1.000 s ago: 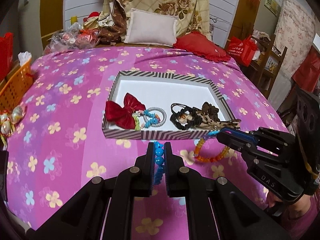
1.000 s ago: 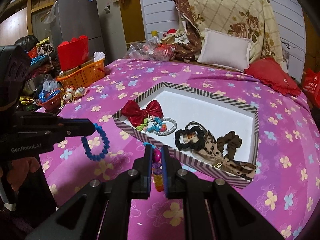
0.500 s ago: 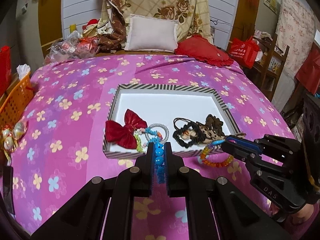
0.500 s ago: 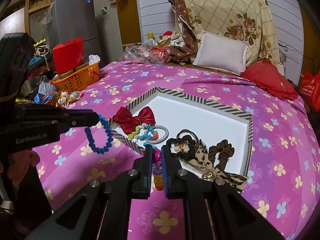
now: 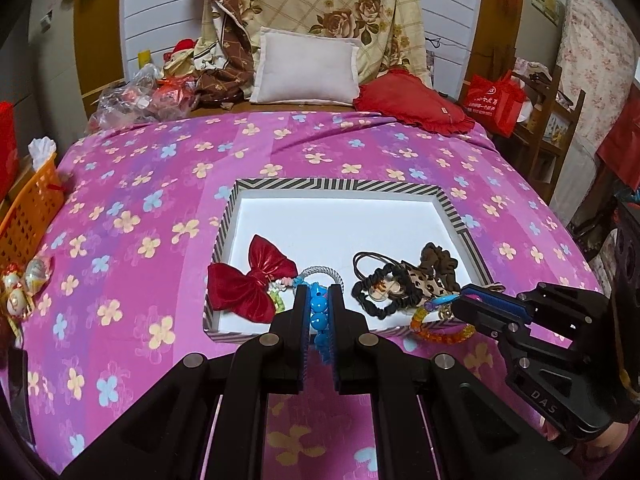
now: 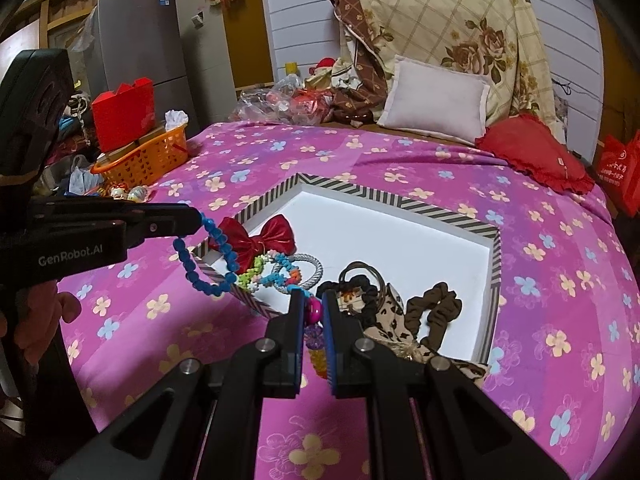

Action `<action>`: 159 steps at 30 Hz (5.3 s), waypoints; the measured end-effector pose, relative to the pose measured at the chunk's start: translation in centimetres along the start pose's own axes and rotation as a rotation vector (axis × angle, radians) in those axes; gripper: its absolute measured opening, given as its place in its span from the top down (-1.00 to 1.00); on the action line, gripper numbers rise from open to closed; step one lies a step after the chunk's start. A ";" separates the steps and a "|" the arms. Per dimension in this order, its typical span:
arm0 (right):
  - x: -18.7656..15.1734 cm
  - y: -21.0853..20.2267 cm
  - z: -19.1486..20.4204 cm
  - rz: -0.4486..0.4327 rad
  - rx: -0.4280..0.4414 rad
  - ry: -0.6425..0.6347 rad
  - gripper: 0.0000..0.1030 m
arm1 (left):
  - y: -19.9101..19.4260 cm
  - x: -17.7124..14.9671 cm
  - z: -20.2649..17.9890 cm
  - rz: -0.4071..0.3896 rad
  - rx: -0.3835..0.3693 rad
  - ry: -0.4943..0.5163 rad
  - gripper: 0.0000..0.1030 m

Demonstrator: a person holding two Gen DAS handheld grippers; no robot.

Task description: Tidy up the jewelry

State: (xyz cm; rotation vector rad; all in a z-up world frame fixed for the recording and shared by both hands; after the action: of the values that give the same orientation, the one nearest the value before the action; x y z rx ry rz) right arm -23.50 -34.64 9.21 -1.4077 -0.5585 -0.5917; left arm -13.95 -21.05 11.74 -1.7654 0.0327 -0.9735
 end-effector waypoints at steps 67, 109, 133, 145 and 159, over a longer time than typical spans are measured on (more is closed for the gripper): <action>0.2 7.3 -2.8 0.120 0.080 0.184 0.04 | 9.0 0.6 3.0 0.081 0.131 -0.097 0.22; -2.8 -0.5 -1.0 0.031 -0.178 0.285 -0.72 | -1.2 -4.2 1.3 -0.057 0.249 -0.123 0.21; -3.0 -0.8 -0.4 0.040 -0.173 0.273 -0.75 | -2.6 -4.8 0.7 -0.081 0.258 -0.115 0.21; -3.2 0.0 -0.5 0.058 -0.165 0.275 -0.75 | -1.9 -4.9 1.0 -0.069 0.257 -0.116 0.21; -3.3 0.7 -0.4 0.071 -0.162 0.270 -0.75 | -1.2 -5.0 1.4 -0.059 0.256 -0.119 0.21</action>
State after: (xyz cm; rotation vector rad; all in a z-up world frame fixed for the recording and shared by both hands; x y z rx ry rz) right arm -25.45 -34.85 6.43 -1.4631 -0.2485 -0.7691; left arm -16.90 -17.11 9.62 -1.5907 -0.2121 -0.8710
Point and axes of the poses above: each gripper's, at about its wrist camera, not at the fingertips, and y roughly the way its jaws point, z to its left, x to its top, the point moved 2 cm from there along y, roughly the way its jaws point, and after that the axes turned 7 degrees about z, right-handed, at the moved point
